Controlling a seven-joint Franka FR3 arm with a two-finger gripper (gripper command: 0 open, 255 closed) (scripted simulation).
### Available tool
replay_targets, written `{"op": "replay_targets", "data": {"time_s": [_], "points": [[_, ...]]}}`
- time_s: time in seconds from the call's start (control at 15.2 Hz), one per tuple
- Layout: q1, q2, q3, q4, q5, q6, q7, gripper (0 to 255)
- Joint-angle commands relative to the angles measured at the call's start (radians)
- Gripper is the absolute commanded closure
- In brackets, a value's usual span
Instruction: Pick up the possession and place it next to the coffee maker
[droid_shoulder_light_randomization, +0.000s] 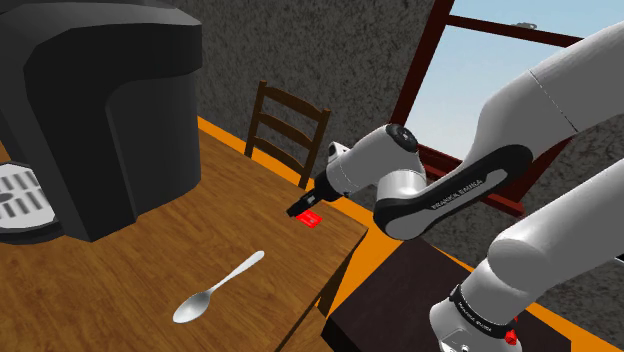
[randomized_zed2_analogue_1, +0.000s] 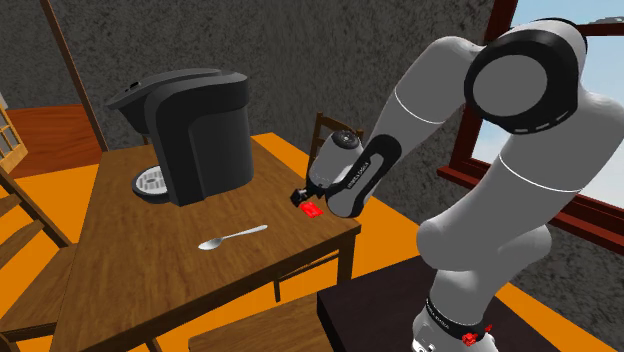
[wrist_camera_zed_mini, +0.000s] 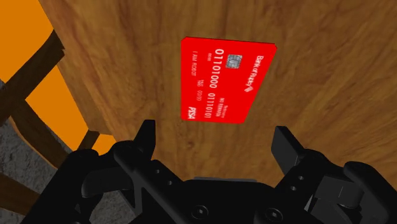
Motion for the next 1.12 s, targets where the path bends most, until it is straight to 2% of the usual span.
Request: {"op": "replay_targets", "data": {"time_s": [0.0,0.07,0.59,0.66,0.79,0.86,0.92,1.06], "points": [[-0.146,0.033,0.129,0.018,-0.048,0.031,0.038,0],[-0.294,0.051,0.267,0.032,-0.086,0.052,0.07,0],[-0.293,0.05,0.268,0.031,-0.076,0.052,0.062,0],[-0.293,0.05,0.268,0.031,-0.076,0.052,0.062,255],[-0.308,0.051,0.282,0.031,-0.078,0.055,0.064,255],[-0.276,0.049,0.251,0.029,-0.076,0.051,0.061,255],[-0.271,0.049,0.244,0.03,-0.076,0.049,0.059,255],[-0.285,0.052,0.255,0.032,-0.078,0.051,0.059,255]]}}
